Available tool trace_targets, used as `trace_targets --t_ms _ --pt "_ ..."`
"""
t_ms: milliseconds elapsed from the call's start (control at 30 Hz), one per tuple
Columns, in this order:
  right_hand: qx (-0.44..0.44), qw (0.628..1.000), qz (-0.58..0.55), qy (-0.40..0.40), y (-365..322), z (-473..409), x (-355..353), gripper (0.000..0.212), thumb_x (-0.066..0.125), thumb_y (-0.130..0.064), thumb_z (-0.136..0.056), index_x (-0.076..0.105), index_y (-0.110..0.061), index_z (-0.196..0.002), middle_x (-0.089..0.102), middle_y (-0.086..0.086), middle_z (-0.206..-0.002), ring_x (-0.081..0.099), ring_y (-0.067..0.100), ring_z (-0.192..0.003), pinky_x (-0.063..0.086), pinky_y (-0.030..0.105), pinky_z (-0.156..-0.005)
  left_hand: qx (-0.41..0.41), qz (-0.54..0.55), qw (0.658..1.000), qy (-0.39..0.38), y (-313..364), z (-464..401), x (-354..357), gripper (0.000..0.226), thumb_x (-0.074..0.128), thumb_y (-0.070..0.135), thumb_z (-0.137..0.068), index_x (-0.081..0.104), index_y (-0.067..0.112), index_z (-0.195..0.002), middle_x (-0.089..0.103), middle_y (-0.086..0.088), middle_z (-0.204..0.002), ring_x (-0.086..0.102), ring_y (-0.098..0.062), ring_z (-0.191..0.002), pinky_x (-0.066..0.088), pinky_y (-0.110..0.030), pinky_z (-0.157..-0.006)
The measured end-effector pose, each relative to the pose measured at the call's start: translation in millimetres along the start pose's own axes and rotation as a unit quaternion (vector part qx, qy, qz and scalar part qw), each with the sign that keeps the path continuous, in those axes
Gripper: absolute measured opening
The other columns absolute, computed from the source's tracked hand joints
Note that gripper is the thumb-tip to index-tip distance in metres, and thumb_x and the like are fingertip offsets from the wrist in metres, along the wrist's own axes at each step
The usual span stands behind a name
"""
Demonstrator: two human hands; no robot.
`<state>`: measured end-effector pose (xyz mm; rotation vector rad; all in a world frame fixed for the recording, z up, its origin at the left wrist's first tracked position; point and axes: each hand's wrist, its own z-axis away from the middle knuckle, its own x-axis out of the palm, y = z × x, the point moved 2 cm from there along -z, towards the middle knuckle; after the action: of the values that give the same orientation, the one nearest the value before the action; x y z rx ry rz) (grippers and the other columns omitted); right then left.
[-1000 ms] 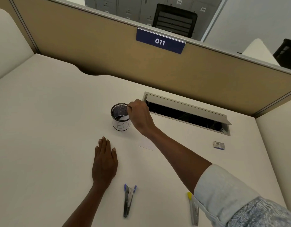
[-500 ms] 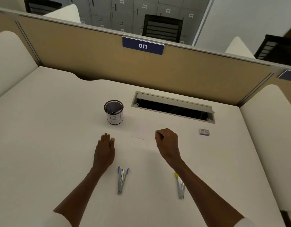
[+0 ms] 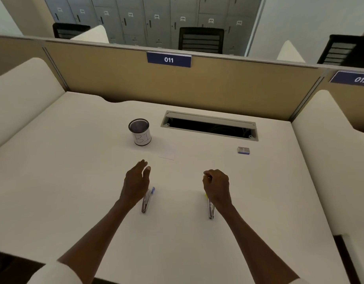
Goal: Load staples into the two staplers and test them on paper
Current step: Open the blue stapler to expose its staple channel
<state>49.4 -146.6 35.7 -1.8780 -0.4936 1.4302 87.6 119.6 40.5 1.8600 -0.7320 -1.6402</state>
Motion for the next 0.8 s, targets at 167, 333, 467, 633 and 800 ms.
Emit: trace_targets --t_ms 167,333,467,633,800 --pt "-0.001 1.0 -0.012 -0.021 -8.6 10.8 11.7 0.02 0.059 -0.001 -0.085 0.073 -0.004 -0.099 0.071 0.01 -0.096 0.065 0.024 -0.093 0.046 0.027 -0.083 -0.007 -0.007 1.0 -0.007 -15.6 6.2 -6.8 0.032 0.049 0.018 -0.1 0.062 0.003 -0.126 0.063 -0.012 -0.131 0.056 -0.025 -0.126 0.032 -0.021 -0.103" --pt "0.008 0.999 -0.007 -0.037 -22.2 18.8 40.8 0.021 0.059 -0.001 -0.084 0.073 -0.004 -0.1 0.07 0.01 -0.098 0.064 0.023 -0.093 0.043 0.025 -0.083 -0.004 0.013 0.999 -0.032 -36.3 -0.8 -7.5 0.027 0.054 0.017 -0.098 0.067 0.002 -0.117 0.069 -0.011 -0.121 0.062 -0.024 -0.116 0.041 -0.028 -0.101" --pt "0.021 0.998 -0.001 -0.052 -40.1 21.9 75.9 0.02 0.062 -0.005 -0.086 0.072 -0.006 -0.102 0.07 0.01 -0.097 0.065 0.023 -0.089 0.044 0.025 -0.083 0.021 0.025 0.997 -0.076 -54.8 -17.4 -8.1 0.024 0.054 0.014 -0.098 0.069 0.003 -0.113 0.07 -0.01 -0.118 0.064 -0.023 -0.112 0.046 -0.032 -0.099" --pt "0.059 0.991 -0.019 -0.117 -69.7 34.6 121.2 0.028 0.07 -0.032 -0.085 0.069 -0.018 -0.109 0.063 0.002 -0.098 0.062 0.017 -0.083 0.049 0.034 -0.086 0.056 0.025 0.99 -0.128 -73.9 -29.3 -9.2 0.021 0.052 0.007 -0.098 0.07 0.001 -0.106 0.073 -0.009 -0.102 0.067 -0.023 -0.096 0.04 -0.019 -0.082" --pt "0.095 0.98 0.029 -0.173 -91.3 50.3 158.8 0.053 0.075 -0.052 -0.075 0.061 -0.023 -0.118 0.05 0.0 -0.11 0.058 0.016 -0.098 0.048 0.03 -0.081 0.037 0.06 0.983 -0.172 -86.8 -28.5 -10.8 0.019 0.051 0.004 -0.098 0.07 0.001 -0.102 0.073 -0.007 -0.098 0.062 -0.013 -0.085 0.036 -0.005 -0.072"
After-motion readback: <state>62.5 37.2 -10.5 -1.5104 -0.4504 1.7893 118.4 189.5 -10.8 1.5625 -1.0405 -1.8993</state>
